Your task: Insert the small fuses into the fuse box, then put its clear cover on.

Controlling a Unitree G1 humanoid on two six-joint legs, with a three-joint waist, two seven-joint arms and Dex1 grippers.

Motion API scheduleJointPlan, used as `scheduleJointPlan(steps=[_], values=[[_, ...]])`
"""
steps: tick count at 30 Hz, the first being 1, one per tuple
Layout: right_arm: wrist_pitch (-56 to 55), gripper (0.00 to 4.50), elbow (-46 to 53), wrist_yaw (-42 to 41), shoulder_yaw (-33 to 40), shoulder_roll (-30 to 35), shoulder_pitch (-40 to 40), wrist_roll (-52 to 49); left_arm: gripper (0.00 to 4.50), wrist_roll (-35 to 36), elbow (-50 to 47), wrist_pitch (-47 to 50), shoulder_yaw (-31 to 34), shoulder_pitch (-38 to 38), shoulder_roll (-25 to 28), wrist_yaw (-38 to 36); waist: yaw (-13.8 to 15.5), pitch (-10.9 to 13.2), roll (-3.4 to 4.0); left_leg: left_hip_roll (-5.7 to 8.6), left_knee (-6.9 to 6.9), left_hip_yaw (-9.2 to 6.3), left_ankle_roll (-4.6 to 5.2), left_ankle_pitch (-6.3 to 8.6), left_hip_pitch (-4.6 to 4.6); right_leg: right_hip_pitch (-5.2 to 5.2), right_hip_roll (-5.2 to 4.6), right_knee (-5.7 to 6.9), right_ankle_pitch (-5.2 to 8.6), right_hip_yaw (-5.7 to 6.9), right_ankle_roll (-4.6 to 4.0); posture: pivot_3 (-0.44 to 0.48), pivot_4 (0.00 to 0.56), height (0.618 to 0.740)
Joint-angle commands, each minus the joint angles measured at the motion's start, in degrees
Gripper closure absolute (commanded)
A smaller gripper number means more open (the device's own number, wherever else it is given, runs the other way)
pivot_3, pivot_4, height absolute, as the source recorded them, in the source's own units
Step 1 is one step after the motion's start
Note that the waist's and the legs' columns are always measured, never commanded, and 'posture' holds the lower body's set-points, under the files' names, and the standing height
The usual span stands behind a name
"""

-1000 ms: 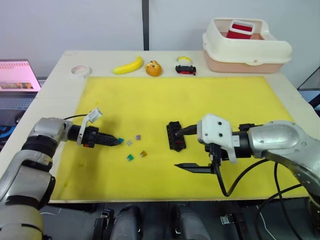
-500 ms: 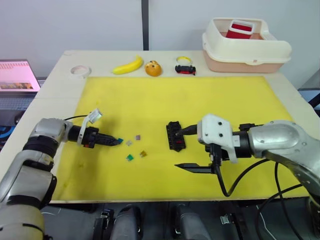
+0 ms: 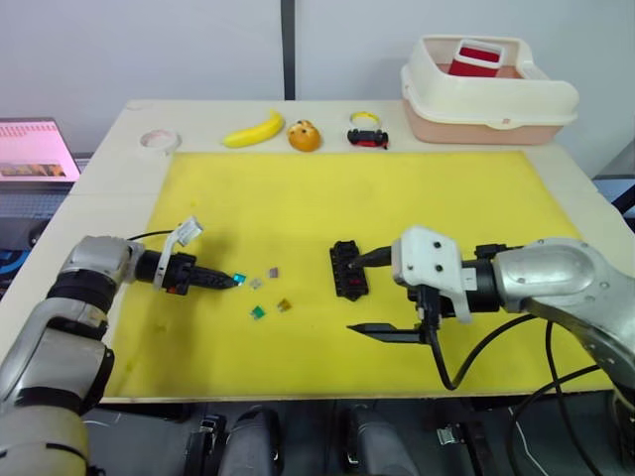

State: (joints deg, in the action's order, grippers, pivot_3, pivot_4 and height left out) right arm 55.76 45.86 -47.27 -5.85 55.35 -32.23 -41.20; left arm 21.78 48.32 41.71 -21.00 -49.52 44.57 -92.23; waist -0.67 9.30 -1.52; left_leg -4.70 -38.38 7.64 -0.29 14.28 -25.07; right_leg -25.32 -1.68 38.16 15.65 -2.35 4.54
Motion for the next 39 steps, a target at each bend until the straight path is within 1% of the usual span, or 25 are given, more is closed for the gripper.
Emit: scheduleJointPlan(steps=[1,7,10,13,18,23,28,32,36,39], values=[[-1.2,0.00,0.5,-0.4,1.1,0.5,-0.6,0.4,4.44,1.4,-2.5,-0.2,1.6,0.9,1.2,-0.3,0.0,0.0,0.00,0.00,0.00,0.00,0.00,0.00,0.00,0.00,0.00,0.00,0.00,0.00,0.00,0.000,0.150,0.739],[-1.9,0.00,-0.2,-1.1,0.8,0.6,-0.9,1.2,4.44,3.8,-7.4,0.4,5.7,1.2,2.1,-0.3,0.0,0.0,0.00,-0.01,0.00,0.00,0.00,0.00,0.00,-0.01,0.00,0.01,0.00,0.00,0.00,0.000,0.150,0.739],[-2.5,0.00,-0.8,-1.6,0.5,0.7,-0.9,1.7,4.44,3.9,-8.8,0.7,7.8,0.9,1.8,-0.3,0.0,0.0,-0.01,0.00,0.00,0.00,0.00,0.00,-0.01,0.00,0.00,0.01,0.00,0.01,0.00,0.000,0.150,0.739],[-3.4,0.00,-1.6,-2.5,0.4,1.0,-1.2,2.7,4.44,5.0,-12.5,2.4,9.8,-0.2,1.4,-0.3,0.0,0.0,-0.01,-0.01,0.00,0.01,0.00,0.00,-0.02,-0.01,0.02,0.01,-0.01,0.01,0.01,0.000,0.150,0.739],[-4.7,0.00,-3.2,-3.9,0.6,1.3,-1.6,3.8,4.44,5.5,-15.6,4.2,12.9,-2.2,-0.6,0.5,0.0,0.0,-0.01,0.00,-0.02,0.05,-0.01,0.00,-0.02,0.00,0.02,0.01,-0.01,0.02,0.02,0.000,0.150,0.739],[-3.6,0.00,-5.8,-3.6,4.1,0.2,-2.7,1.1,4.44,7.6,-20.0,4.9,16.0,-5.5,-4.3,2.1,0.0,0.0,-0.01,0.00,-0.05,0.04,-0.01,-0.01,-0.06,0.00,0.04,0.02,-0.02,0.04,0.04,0.000,0.150,0.739],[1.7,0.00,-9.7,1.0,9.3,-4.1,-5.2,-5.9,4.44,9.4,-23.0,4.9,17.7,-8.0,-7.8,3.2,0.0,0.0,-0.01,-0.03,-0.18,0.00,-0.01,-0.01,-0.09,0.00,0.10,0.08,-0.03,0.04,0.06,0.000,0.150,0.739],[8.0,0.00,-14.1,6.0,14.0,-7.0,-8.8,-12.6,4.44,10.6,-25.1,3.3,18.5,-9.7,-10.9,3.7,0.0,0.0,-0.01,-0.04,-0.31,-0.01,0.00,0.00,-0.15,-0.01,0.11,0.15,-0.03,0.04,0.06,0.000,0.150,0.739],[15.2,0.00,-19.1,12.7,18.4,-9.8,-13.8,-21.0,4.44,11.1,-26.0,1.2,19.3,-11.6,-13.9,4.6,0.1,0.0,-0.01,-0.05,-0.44,-0.06,0.02,0.01,-0.24,-0.02,0.11,0.17,-0.03,0.09,0.06,0.000,0.150,0.739],[19.5,0.00,-21.6,17.0,19.8,-10.8,-16.2,-26.0,4.44,11.6,-27.1,-0.4,19.6,-12.2,-15.7,4.6,0.1,0.0,0.00,-0.05,-0.48,-0.07,0.04,0.02,-0.28,-0.01,0.08,0.17,-0.03,0.11,0.07,0.000,0.150,0.739]])
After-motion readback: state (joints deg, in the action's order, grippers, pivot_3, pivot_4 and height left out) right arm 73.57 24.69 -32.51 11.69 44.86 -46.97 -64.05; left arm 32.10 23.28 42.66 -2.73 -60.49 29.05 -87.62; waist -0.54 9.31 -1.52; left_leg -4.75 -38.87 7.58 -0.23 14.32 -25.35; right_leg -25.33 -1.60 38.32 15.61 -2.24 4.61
